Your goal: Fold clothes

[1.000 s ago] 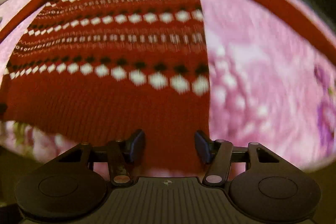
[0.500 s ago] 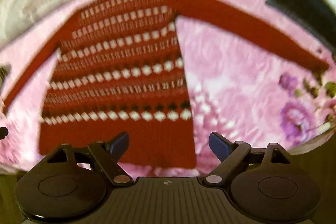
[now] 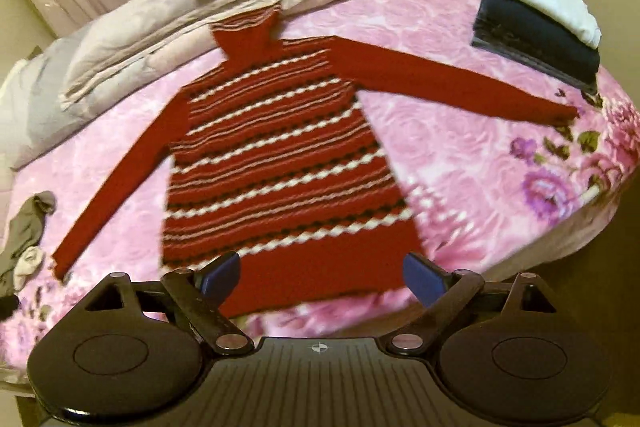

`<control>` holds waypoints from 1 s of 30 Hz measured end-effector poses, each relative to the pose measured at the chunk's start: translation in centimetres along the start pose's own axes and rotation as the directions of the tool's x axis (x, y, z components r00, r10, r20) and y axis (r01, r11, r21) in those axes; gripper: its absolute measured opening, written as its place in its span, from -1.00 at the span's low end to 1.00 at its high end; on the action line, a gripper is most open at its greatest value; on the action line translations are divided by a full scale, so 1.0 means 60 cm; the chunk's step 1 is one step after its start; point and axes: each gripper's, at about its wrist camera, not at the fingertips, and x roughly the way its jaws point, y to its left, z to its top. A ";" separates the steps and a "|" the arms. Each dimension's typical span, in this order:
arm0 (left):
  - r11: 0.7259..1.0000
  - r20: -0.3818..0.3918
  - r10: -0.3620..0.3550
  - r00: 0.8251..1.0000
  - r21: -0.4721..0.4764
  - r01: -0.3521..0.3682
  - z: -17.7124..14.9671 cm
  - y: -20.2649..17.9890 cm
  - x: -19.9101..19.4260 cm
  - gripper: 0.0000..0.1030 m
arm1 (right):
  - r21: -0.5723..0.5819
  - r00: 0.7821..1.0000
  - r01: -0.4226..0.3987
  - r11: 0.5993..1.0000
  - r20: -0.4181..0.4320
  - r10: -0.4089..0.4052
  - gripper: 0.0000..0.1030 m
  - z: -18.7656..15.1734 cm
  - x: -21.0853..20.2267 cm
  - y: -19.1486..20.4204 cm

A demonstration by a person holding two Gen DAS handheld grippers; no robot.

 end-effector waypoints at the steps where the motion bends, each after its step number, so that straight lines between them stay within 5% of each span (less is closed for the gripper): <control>1: 1.000 -0.001 -0.003 1.000 0.001 0.003 -0.012 0.014 -0.010 -0.32 | 0.000 1.000 -0.006 1.000 0.000 0.006 0.76 -0.015 -0.009 0.018; 11: 0.999 0.030 -0.030 0.999 0.040 0.029 -0.062 0.084 -0.086 -0.25 | 0.061 1.000 0.015 0.998 0.026 -0.016 0.77 -0.132 -0.090 0.082; 30: 0.980 0.086 0.041 0.996 0.192 -0.057 -0.095 0.034 -0.132 -0.19 | 0.034 0.996 0.077 0.996 0.039 -0.078 0.77 -0.186 -0.136 0.092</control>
